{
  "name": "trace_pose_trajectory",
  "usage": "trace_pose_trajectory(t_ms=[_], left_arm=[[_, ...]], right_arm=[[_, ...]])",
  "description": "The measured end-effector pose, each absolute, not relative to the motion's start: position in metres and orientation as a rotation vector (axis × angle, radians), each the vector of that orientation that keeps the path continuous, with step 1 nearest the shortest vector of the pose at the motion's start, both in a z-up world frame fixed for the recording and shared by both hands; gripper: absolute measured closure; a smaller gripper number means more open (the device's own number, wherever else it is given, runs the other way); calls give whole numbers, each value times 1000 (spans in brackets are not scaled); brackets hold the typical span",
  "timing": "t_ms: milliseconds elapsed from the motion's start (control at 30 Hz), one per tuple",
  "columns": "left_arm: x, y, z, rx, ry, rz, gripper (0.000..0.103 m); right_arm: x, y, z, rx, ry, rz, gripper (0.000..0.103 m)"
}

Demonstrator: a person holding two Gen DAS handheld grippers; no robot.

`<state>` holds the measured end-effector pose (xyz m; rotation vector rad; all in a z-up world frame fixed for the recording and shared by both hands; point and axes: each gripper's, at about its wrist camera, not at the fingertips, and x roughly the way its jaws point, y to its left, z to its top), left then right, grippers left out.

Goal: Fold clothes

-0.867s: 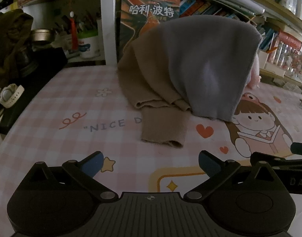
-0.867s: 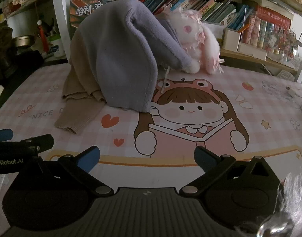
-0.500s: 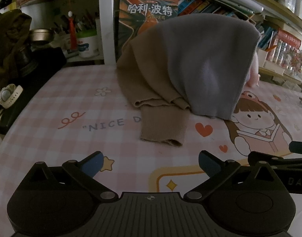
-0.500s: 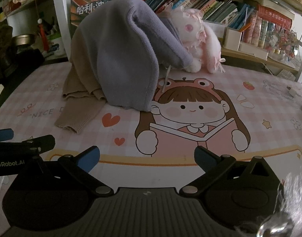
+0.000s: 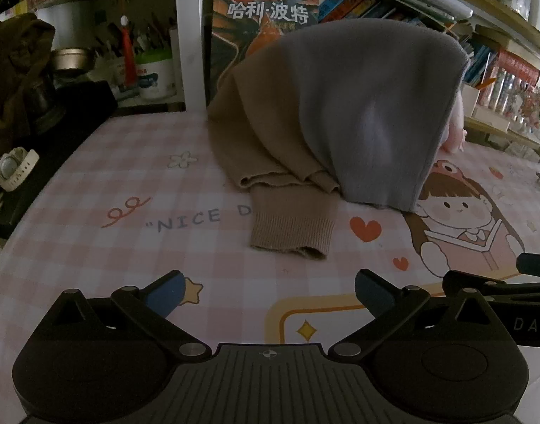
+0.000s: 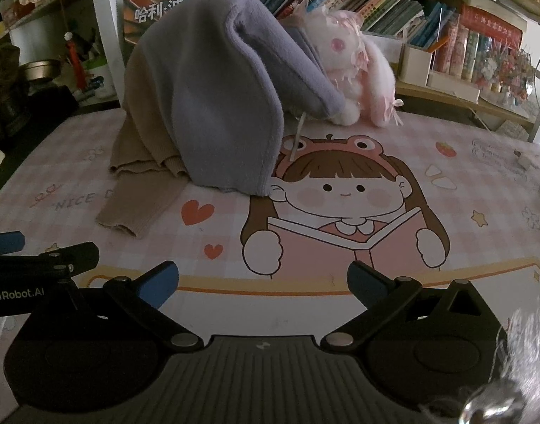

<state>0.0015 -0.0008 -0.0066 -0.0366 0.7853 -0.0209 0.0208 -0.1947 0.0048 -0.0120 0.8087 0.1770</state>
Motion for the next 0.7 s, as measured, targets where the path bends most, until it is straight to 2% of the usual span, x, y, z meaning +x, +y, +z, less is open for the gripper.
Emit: trace_pose_trajectory(t_ms=[700], left_arm=[[4,1,-6,-44,795,-14,0]], right_arm=[[22,-193,4,-11,818,172,0]])
